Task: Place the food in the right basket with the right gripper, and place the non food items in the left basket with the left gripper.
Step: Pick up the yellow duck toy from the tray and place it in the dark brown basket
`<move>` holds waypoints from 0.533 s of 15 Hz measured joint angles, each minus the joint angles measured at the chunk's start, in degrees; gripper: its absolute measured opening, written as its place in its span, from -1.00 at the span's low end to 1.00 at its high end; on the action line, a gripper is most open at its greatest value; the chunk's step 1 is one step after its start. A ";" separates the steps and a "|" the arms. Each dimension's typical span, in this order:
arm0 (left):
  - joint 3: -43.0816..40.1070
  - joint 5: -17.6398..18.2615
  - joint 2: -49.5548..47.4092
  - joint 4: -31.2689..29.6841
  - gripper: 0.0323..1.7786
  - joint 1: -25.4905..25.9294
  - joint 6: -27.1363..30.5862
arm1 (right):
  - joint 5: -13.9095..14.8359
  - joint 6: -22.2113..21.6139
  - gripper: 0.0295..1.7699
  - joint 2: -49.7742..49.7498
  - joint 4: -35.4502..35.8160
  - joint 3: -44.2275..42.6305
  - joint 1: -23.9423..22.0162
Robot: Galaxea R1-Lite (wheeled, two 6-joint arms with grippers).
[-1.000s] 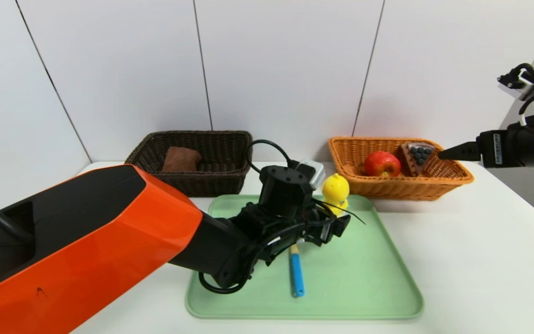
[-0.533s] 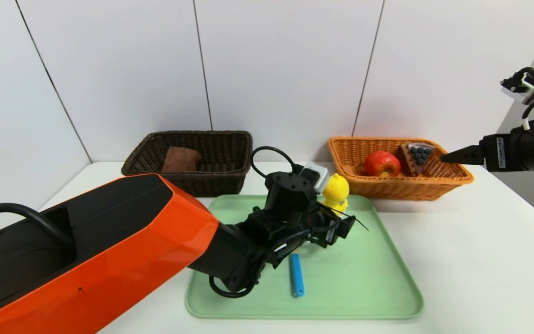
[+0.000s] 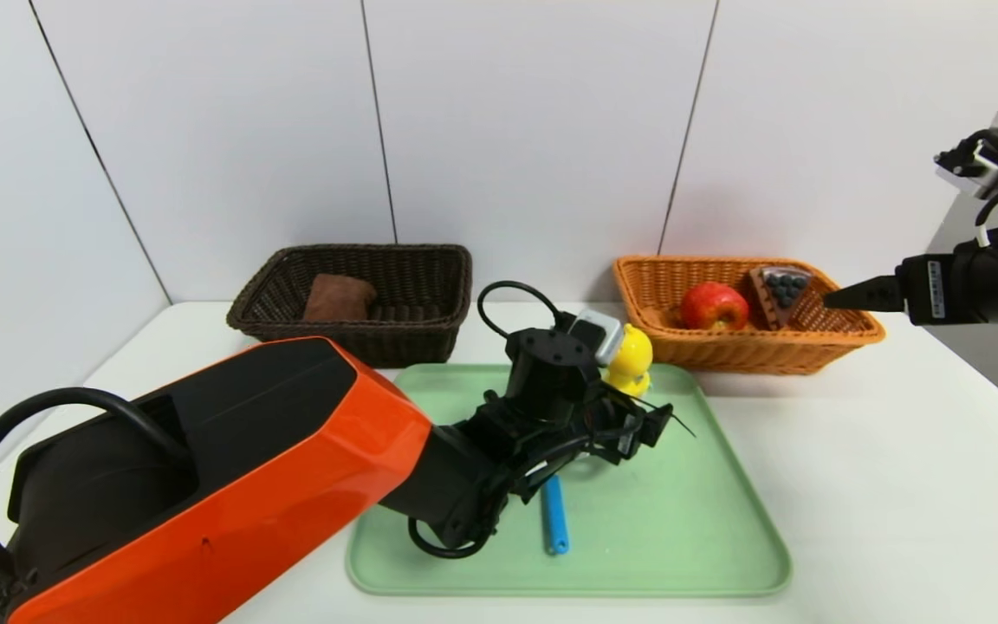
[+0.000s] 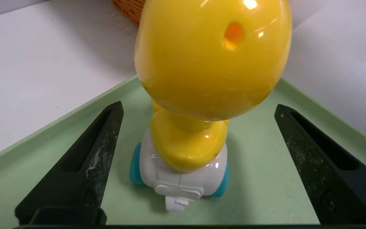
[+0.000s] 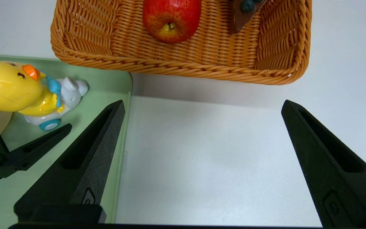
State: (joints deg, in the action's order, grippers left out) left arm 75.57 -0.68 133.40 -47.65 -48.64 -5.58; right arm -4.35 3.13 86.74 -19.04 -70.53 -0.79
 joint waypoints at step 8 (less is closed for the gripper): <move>2.29 0.16 2.18 -0.13 0.90 0.22 0.00 | -0.05 0.04 0.93 -0.38 0.00 0.85 0.00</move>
State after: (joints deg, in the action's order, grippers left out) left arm 77.86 -0.52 135.58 -47.79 -48.42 -5.58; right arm -4.40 3.17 86.36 -19.04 -69.68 -0.79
